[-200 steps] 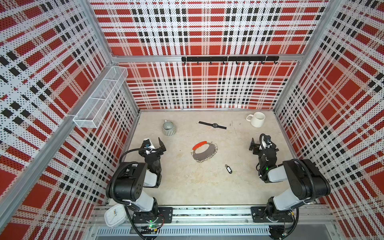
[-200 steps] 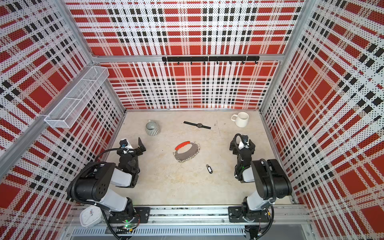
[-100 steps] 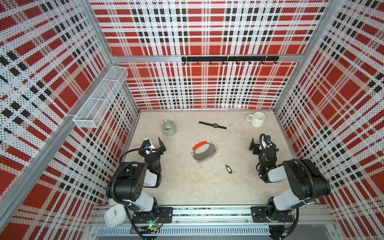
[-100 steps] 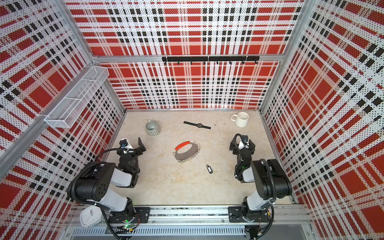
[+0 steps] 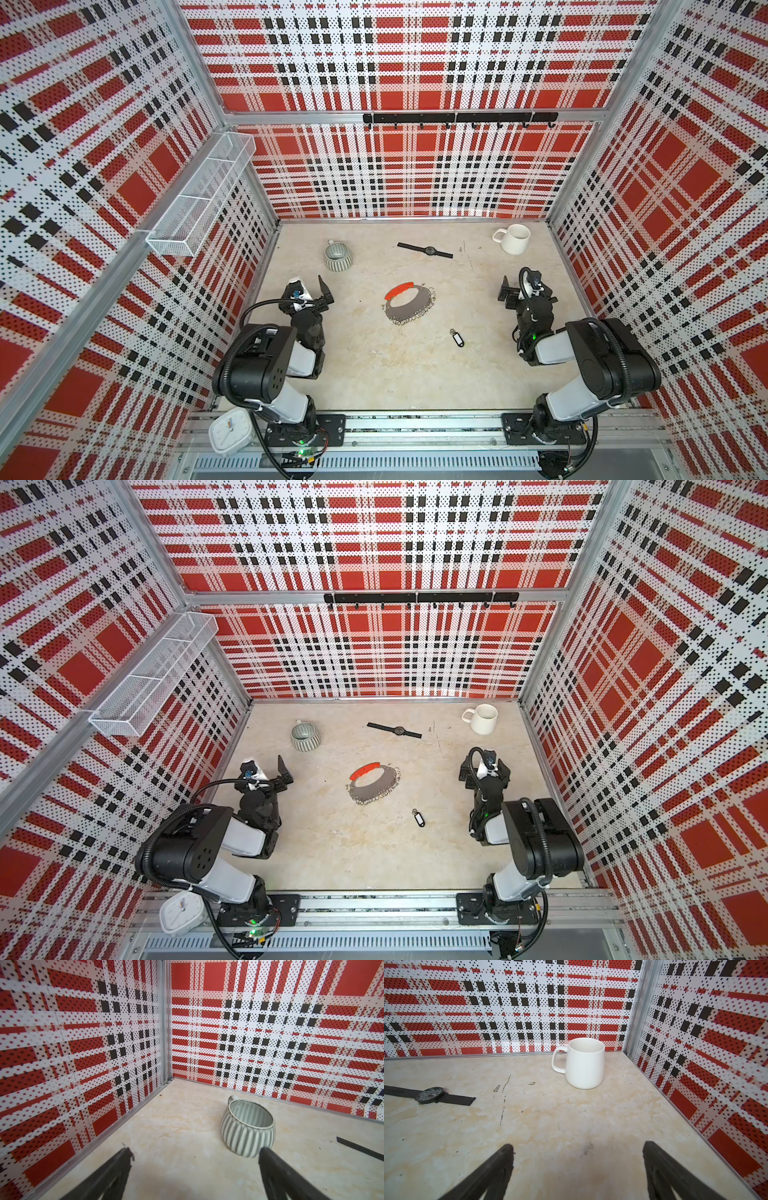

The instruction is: Put the keys on the keyring

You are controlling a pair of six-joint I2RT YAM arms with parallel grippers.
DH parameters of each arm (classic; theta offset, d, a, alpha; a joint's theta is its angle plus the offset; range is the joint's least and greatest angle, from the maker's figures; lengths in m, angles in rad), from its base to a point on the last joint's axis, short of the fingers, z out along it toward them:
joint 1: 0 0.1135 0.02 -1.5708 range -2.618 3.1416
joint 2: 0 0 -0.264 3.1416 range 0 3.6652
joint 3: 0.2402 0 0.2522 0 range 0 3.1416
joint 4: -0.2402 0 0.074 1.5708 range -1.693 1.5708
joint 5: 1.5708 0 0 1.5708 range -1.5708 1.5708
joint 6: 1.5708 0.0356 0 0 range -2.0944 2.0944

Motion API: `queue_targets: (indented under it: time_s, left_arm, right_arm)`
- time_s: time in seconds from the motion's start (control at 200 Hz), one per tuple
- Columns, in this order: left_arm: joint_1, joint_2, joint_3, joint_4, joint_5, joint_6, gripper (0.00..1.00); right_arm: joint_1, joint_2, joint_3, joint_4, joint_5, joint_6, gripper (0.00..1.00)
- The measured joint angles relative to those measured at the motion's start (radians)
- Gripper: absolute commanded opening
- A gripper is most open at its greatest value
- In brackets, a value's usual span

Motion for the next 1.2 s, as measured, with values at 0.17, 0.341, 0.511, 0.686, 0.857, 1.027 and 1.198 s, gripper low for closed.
queue_targets:
  time_s: [0.17, 0.341, 0.511, 0.686, 0.857, 1.027, 1.198]
  left_arm:
    - [-0.111, -0.071, -0.068, -0.003, -0.129, 0.082, 0.98]
    - [-0.380, -0.343, -0.039, -0.009, -0.190, 0.243, 0.98]
    - [-0.509, -0.581, 0.055, -0.223, -0.169, 0.215, 0.98]
    - [-0.525, -0.727, 0.199, -0.651, -0.175, -0.065, 0.98]
    - [-0.440, -0.851, 0.269, -1.048, -0.145, -0.359, 0.98]
    - [-0.234, -0.963, 0.262, -1.218, 0.047, -0.549, 0.98]
    - [-0.232, -0.948, 0.260, -1.262, 0.137, -0.628, 0.98]
  right_arm:
    - [0.034, -0.051, -0.016, -0.015, 0.072, -0.013, 1.00]
    - [0.112, -0.211, 0.037, -0.169, 0.172, -0.037, 1.00]
    - [0.130, -0.298, 0.289, -0.571, 0.232, 0.104, 1.00]
    - [0.106, -0.222, 0.493, -0.940, 0.257, 0.327, 1.00]
    - [0.113, -0.211, 0.405, -1.032, 0.114, 0.383, 1.00]
    - [0.193, -0.349, 0.248, -0.958, 0.026, 0.388, 1.00]
    - [0.210, -0.444, 0.157, -0.808, 0.005, 0.433, 1.00]
